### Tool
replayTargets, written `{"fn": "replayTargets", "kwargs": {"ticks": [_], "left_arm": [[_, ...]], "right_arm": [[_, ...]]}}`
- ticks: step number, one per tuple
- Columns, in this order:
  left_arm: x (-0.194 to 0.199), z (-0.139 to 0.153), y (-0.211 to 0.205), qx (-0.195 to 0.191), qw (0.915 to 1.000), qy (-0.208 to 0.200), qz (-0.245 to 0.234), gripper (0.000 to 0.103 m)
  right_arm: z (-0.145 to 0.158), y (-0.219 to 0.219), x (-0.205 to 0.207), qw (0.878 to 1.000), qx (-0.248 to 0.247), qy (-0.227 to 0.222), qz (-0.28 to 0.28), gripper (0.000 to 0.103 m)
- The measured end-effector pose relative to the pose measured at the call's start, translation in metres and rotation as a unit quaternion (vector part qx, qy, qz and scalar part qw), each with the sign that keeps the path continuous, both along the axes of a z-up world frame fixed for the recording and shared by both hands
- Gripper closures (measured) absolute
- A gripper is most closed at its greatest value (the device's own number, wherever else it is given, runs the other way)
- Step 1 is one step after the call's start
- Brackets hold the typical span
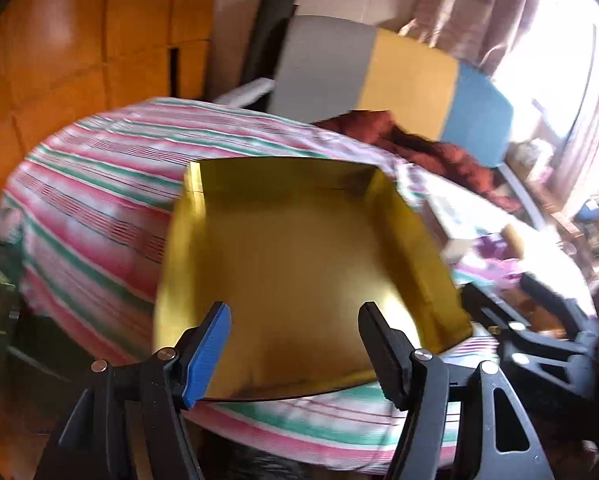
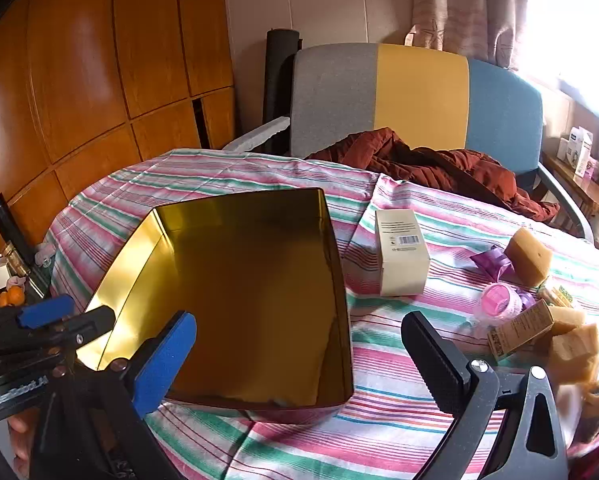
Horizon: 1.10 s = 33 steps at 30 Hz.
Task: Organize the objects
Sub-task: 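Reach the left gripper to the cream barcode box and grasp it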
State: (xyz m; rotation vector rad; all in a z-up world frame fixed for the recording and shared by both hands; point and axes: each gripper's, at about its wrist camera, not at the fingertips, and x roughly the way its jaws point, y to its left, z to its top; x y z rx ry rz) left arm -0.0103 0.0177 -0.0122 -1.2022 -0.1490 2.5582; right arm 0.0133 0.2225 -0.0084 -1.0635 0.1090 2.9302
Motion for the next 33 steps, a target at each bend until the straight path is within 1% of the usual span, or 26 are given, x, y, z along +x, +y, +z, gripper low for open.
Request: {"fn": "replayTargets", "kwargs": {"ticks": [2,3,5,6,8,9,12,14,15,18,21,23,25,26,28,33], "left_arm": [[-0.002,0.000,0.002,0.022,0.9997,-0.010,-0.011,0.029],[-0.004,-0.001,0.005,0.023,0.9993,-0.024,-0.014,0.028],[-0.009,-0.002,0.010,0.023,0.9988,-0.041,-0.012,0.028],[-0.010,-0.002,0.012,0.029,0.9987,-0.040,-0.013,0.030],[-0.010,0.002,0.017,0.035,0.9990,-0.020,-0.018,0.030],[-0.011,0.006,0.021,0.039,0.9987,-0.008,-0.030,0.030],[-0.017,0.020,0.035,0.042,0.9965,0.005,-0.072,0.028],[-0.022,0.029,0.050,0.037,0.9947,0.015,-0.095,0.027],[-0.025,0.034,0.059,0.035,0.9931,0.019,-0.110,0.025],[-0.037,0.045,0.085,0.029,0.9891,0.009,-0.144,0.024],[-0.049,0.052,0.119,0.003,0.9844,0.010,-0.176,0.024],[-0.056,0.055,0.146,-0.007,0.9795,0.014,-0.201,0.024],[-0.062,0.053,0.163,-0.015,0.9771,0.008,-0.212,0.024],[-0.069,0.052,0.177,-0.019,0.9754,-0.001,-0.220,0.024],[-0.080,0.047,0.193,-0.021,0.9738,-0.020,-0.226,0.024],[-0.113,0.019,0.233,-0.037,0.9714,-0.075,-0.222,0.024]], "right_arm": [[0.000,0.003,0.000,1.000,0.000,0.001,-0.004,0.000],[0.000,0.005,0.000,1.000,-0.001,0.001,-0.006,0.000],[-0.001,0.011,0.001,1.000,-0.003,0.002,-0.013,0.000],[-0.001,0.013,0.001,1.000,-0.004,0.001,-0.017,0.000],[-0.002,0.021,0.003,1.000,-0.007,0.000,-0.025,0.000],[-0.003,0.024,0.005,1.000,-0.007,-0.001,-0.029,0.000],[-0.005,0.041,0.010,0.999,-0.007,-0.004,-0.049,0.000],[-0.007,0.056,0.015,0.998,0.000,-0.009,-0.064,0.000],[-0.007,0.063,0.017,0.997,0.005,-0.010,-0.071,0.000],[-0.006,0.091,0.023,0.995,0.014,-0.013,-0.097,0.000],[-0.001,0.119,0.029,0.992,0.030,-0.010,-0.118,0.000],[0.006,0.140,0.032,0.990,0.040,-0.007,-0.131,0.000],[0.013,0.159,0.035,0.988,0.051,0.000,-0.144,0.000],[0.016,0.169,0.037,0.987,0.051,0.003,-0.150,0.000],[0.021,0.189,0.039,0.985,0.050,0.009,-0.165,0.000],[0.029,0.242,0.046,0.975,0.056,0.029,-0.213,0.000]]}}
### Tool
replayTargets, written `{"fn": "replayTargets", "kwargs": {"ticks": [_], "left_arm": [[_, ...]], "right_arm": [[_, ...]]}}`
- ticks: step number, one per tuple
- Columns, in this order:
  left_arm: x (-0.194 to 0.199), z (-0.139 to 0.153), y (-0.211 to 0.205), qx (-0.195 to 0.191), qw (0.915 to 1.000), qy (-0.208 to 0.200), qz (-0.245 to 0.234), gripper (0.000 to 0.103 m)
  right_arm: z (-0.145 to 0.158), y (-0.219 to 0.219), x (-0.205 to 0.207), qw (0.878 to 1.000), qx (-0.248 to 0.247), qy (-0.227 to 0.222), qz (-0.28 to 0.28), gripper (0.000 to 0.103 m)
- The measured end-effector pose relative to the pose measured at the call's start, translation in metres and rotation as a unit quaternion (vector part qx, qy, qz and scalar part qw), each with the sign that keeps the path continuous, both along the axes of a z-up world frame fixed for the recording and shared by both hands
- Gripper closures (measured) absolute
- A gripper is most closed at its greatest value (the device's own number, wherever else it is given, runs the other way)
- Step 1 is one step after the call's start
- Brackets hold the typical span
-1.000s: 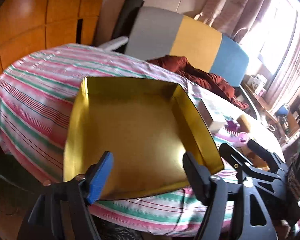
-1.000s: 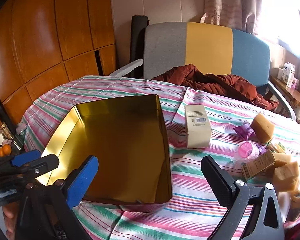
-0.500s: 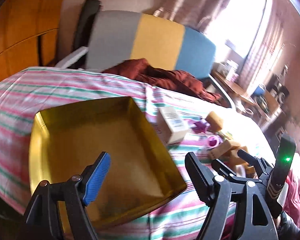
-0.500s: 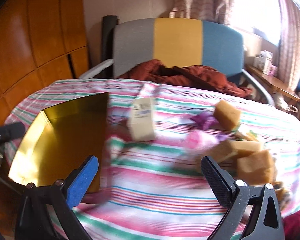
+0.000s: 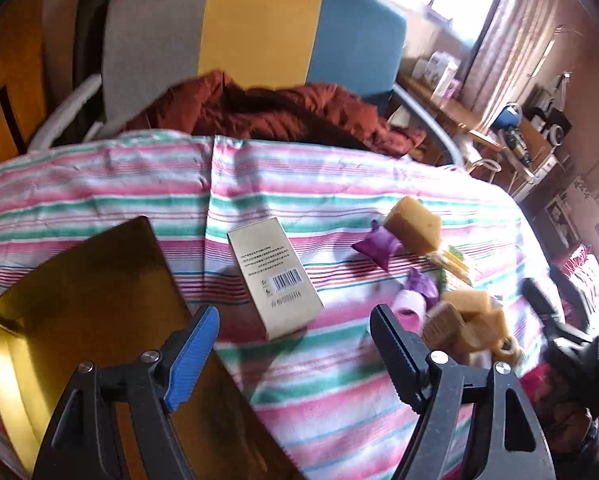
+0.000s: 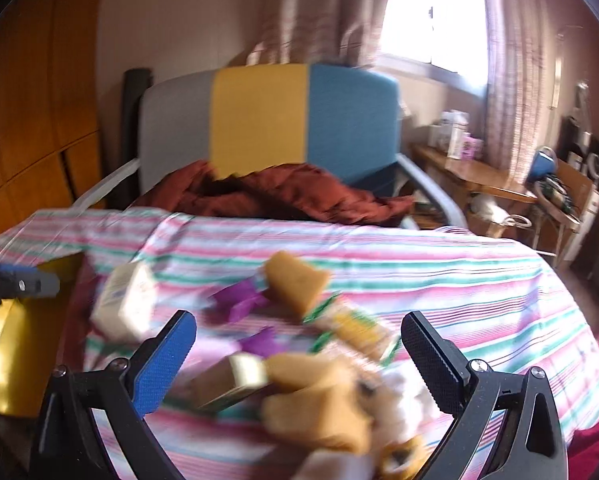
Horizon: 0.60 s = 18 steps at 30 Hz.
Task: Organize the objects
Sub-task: 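Reach the left gripper to the cream barcode box and grasp it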
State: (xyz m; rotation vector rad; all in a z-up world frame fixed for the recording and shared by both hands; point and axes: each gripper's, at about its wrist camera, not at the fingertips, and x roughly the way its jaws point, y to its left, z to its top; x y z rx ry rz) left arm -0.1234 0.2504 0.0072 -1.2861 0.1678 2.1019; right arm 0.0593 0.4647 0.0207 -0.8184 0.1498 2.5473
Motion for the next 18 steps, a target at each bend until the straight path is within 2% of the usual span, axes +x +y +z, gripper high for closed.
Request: {"fn": "replayTargets", "kwargs": {"ticks": [3,7,13,14,16,18], "left_arm": [[-0.016,-0.016,0.016,-0.030,0.9995,-0.005,0.013,0.024],[-0.032,-0.034,0.037,-0.061,0.9980,-0.011,0.015,0.024],[-0.053,-0.060,0.056,-0.087,0.9953,-0.033,0.026,0.026],[-0.054,-0.063,0.058,-0.089,0.9951,-0.034,0.026,0.028],[-0.054,-0.069,0.063,-0.091,0.9951,-0.031,0.020,0.045],[-0.051,-0.074,0.065,-0.088,0.9957,-0.025,0.012,0.052]], "right_arm": [[-0.005,0.031,0.007,0.999,-0.029,0.018,-0.031,0.000],[-0.019,0.061,0.010,0.991,-0.117,0.021,-0.058,0.000],[-0.019,0.055,0.009,0.991,-0.124,0.024,-0.038,0.000],[-0.019,0.054,0.008,0.992,-0.121,0.022,-0.036,0.000],[-0.020,0.052,0.006,0.993,-0.116,0.017,-0.034,0.000],[-0.022,0.051,0.005,0.993,-0.113,0.011,-0.033,0.000]]}}
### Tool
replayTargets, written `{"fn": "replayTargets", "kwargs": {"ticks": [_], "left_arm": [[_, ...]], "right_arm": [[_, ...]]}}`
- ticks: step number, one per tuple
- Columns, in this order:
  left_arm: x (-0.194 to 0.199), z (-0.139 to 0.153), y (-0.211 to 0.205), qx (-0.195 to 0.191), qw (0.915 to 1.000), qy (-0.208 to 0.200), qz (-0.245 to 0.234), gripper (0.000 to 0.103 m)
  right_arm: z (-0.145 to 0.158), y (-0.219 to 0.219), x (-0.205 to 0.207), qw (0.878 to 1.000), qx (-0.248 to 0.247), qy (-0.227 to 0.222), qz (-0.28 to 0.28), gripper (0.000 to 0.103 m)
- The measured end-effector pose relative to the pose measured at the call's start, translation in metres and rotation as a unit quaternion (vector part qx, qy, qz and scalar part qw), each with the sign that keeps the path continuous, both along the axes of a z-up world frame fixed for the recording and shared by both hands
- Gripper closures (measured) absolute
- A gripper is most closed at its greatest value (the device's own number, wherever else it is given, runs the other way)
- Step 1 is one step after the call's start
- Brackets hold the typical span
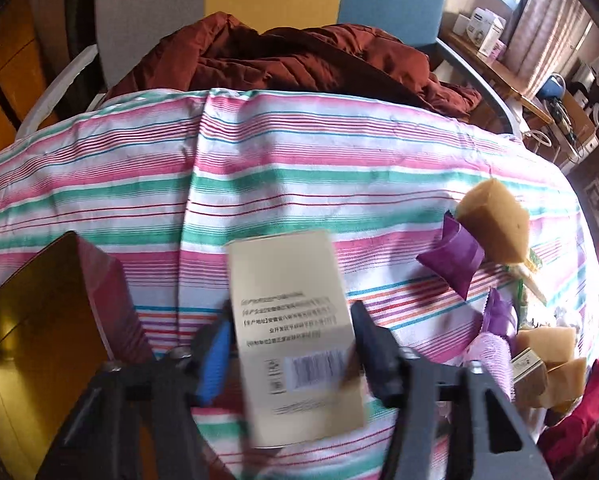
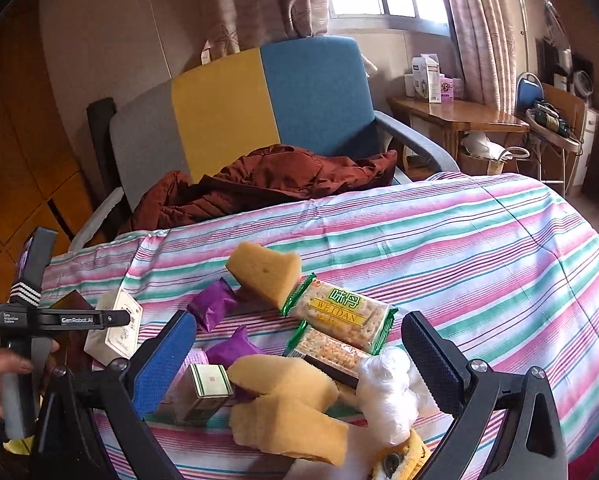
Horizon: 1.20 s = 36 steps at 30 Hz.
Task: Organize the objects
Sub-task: 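Reach the left gripper to the cream barcode box and grasp it, then carry the cream box toward the gold tray with the left gripper while the right grasps a purple packet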
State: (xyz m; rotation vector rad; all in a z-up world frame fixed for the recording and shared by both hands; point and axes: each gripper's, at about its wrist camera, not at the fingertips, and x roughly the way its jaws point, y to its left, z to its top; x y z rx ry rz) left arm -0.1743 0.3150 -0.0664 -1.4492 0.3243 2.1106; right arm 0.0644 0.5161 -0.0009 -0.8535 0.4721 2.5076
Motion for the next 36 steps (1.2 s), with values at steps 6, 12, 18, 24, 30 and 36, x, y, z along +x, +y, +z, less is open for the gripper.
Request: {"fn": "replayTargets", "kwargs": {"ticks": [6,12,18,24,30,36], "left_arm": [[0.014,0.014,-0.020,0.043,0.9989,0.018,-0.006,0.053],[0.045,0.054,-0.057,0.098,0.9934,0.057,-0.020,0.053],[0.065,0.090,-0.104,0.146,0.9851,0.090,-0.014,0.052],[0.068,0.101,-0.158,0.169,0.9805,0.098,0.019,0.052],[0.061,0.091,-0.216,0.160,0.9800,0.097,0.068,0.052],[0.039,0.067,-0.263,0.120,0.9797,0.098,0.127,0.052]], "right_arm": [[-0.004,-0.002,-0.005,1.000,-0.004,-0.015,0.004,0.000],[0.004,-0.024,-0.032,0.998,-0.022,-0.031,0.056,0.000],[-0.004,-0.041,-0.105,0.989,-0.081,-0.080,0.091,0.004],[-0.050,-0.038,-0.179,0.974,-0.129,-0.178,0.054,0.021],[-0.090,-0.014,-0.202,0.962,-0.156,-0.222,-0.023,0.029],[-0.088,-0.016,-0.201,0.969,-0.130,-0.212,-0.004,0.068]]}}
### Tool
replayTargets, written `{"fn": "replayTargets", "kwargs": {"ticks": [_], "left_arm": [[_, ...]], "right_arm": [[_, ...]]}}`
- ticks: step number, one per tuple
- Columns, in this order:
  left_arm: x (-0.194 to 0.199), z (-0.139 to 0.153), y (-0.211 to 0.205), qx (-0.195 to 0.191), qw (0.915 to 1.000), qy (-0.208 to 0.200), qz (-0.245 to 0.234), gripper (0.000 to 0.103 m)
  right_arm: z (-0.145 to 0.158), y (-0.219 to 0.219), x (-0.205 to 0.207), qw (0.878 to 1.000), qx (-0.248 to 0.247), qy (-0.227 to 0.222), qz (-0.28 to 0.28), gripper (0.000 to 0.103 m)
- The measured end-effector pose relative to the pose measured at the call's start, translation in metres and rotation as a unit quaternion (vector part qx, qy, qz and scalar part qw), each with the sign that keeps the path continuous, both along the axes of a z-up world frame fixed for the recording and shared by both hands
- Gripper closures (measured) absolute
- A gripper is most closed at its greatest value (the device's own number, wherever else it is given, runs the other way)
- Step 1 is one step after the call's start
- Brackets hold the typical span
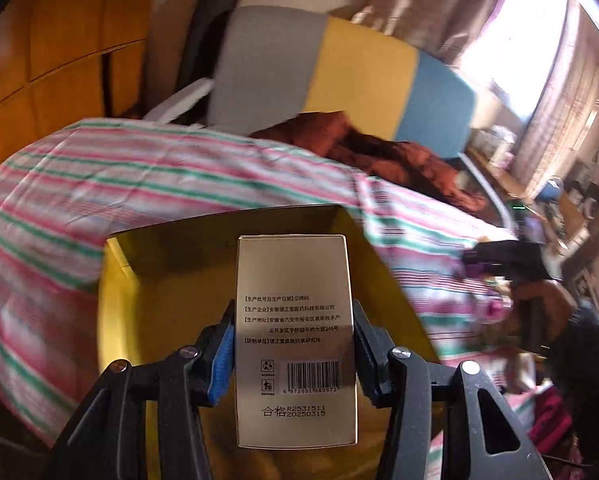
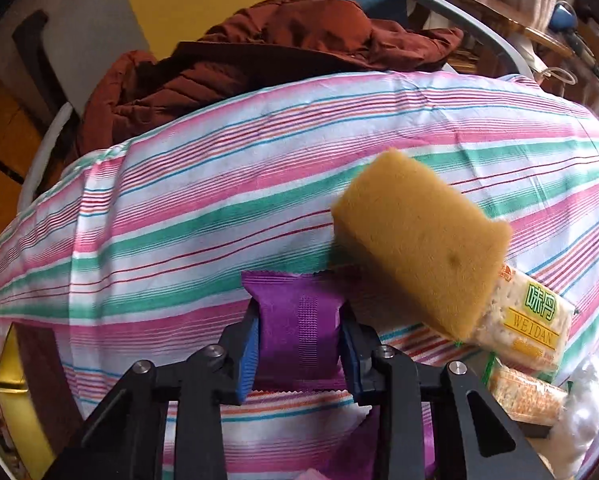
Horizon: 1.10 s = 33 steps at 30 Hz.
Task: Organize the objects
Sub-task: 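Lower the cream box into the tray with the left gripper while the right drops the purple packet there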
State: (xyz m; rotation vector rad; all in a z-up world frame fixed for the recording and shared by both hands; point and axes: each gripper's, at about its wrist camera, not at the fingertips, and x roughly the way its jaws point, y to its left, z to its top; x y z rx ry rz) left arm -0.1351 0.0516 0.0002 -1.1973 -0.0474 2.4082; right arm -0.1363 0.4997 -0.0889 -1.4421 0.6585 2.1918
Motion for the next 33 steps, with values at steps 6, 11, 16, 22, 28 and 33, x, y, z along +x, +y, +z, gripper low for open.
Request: {"fn": "replayTargets", "kwargs": {"ticks": [6,11,16,22,28,33], "left_arm": [[-0.039,-0.009,-0.033,-0.034,0.9972,0.014,0.066,0.052],[-0.062,-0.013,-0.048,-0.070,0.9922,0.019,0.101,0.045],[-0.047,-0.004,-0.073,-0.052,0.9899,0.020,0.130,0.033],[-0.007,0.008,-0.090,-0.019,0.9909,0.020,0.132,0.033],[0.028,0.011,-0.095,-0.014,0.9898,0.032,0.138,0.033],[0.049,0.005,-0.088,-0.018,0.9887,0.033,0.145,0.033]], "right_arm": [[0.047,-0.053,0.014,0.993,0.013,0.071,0.093,0.068],[0.085,-0.131,0.010,0.973,0.001,0.129,0.191,0.068],[0.093,-0.212,-0.012,0.951,-0.023,0.142,0.273,0.067],[0.087,-0.275,-0.032,0.940,-0.056,0.156,0.297,0.025],[0.093,-0.300,-0.012,0.933,-0.019,0.160,0.321,0.021],[0.088,-0.303,0.024,0.929,0.002,0.155,0.336,0.009]]}}
